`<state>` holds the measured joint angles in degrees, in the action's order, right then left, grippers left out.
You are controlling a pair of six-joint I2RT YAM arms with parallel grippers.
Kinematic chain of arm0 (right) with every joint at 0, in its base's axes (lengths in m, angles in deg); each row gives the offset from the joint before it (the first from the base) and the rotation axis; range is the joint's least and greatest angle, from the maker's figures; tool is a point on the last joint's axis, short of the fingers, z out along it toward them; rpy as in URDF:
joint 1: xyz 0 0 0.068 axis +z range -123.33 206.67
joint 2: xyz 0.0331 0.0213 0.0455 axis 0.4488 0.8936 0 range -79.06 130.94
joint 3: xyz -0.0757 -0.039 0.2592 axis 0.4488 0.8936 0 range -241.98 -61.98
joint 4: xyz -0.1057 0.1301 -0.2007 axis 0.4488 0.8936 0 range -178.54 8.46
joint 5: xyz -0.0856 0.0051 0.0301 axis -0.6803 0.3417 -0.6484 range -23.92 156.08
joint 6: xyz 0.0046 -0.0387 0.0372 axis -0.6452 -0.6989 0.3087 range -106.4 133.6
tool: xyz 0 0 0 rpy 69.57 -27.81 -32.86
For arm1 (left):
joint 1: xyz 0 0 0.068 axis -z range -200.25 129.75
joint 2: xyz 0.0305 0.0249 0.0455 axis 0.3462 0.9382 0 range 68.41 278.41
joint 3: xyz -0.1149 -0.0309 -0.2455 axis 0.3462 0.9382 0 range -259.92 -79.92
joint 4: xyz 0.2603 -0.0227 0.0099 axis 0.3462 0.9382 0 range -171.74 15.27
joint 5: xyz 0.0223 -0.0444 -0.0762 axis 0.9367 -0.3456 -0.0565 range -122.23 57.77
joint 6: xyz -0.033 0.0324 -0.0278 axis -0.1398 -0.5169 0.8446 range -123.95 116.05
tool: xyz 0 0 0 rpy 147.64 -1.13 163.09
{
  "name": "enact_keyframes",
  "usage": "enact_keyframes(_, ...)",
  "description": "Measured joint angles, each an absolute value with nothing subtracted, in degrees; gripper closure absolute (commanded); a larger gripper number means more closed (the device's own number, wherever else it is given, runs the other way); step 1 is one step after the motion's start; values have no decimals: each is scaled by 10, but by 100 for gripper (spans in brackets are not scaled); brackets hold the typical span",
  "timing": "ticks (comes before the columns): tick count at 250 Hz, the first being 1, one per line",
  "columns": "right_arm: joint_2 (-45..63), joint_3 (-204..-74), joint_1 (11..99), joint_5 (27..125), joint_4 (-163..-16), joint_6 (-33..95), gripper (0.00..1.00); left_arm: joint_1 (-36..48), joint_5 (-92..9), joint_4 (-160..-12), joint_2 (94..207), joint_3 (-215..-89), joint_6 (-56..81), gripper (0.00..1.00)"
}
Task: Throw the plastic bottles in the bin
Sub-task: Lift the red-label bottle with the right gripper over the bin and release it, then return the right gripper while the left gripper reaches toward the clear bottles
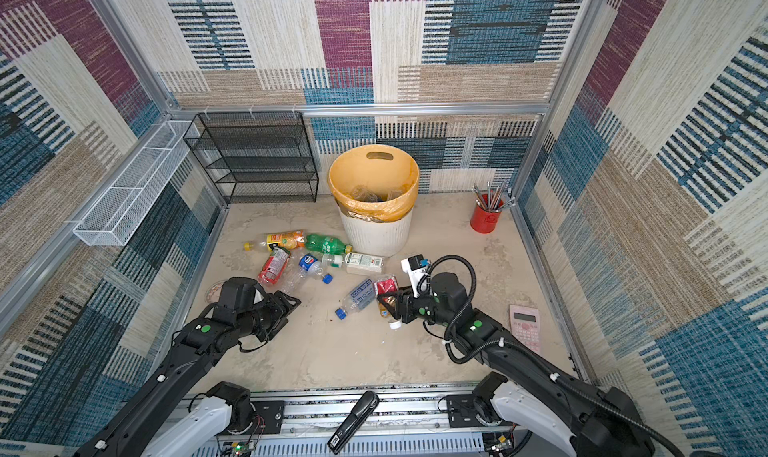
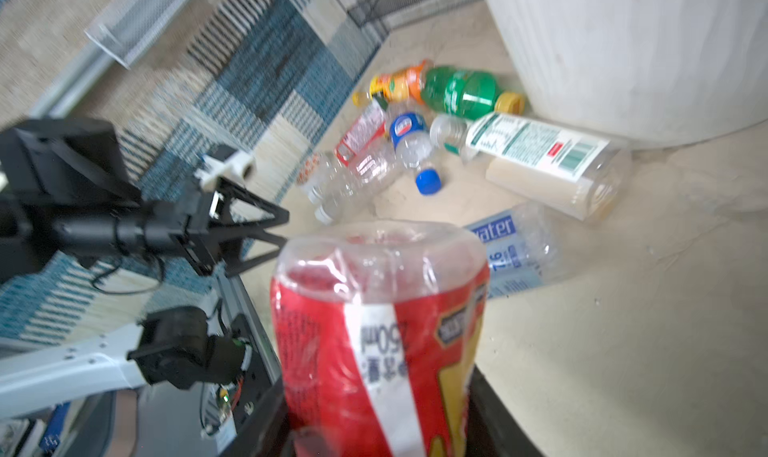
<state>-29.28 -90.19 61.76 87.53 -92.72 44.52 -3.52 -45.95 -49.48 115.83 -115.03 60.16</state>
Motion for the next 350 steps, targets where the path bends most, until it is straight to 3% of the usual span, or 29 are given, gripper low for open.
enact_keyframes(75, -389, -900, 564, 819, -994, 528, 46, -35, -465, -498, 1181, -1168, 599, 32)
enact_keyframes(108, -354, -965, 558, 789, -1008, 523, 45, -35, -473, -498, 1183, -1171, 597, 32)
enact_keyframes(132, -271, -1062, 542, 778, -1028, 507, 44, -35, -474, -498, 1182, -1175, 595, 32)
enact_keyframes(178, -5, -1423, 495, 799, -1012, 470, 13, -35, -476, -497, 1184, -1186, 593, 32)
enact_keyframes(210, 43, -1576, 492, 807, -979, 434, 0, -36, -477, -497, 1185, -1196, 590, 32)
enact_keyframes(268, -84, -1470, 488, 781, -969, 405, 2, -37, -476, -494, 1166, -1198, 590, 32)
enact_keyframes(350, -282, -1102, 488, 790, -862, 459, 16, -41, -476, -488, 1154, -1191, 590, 31)
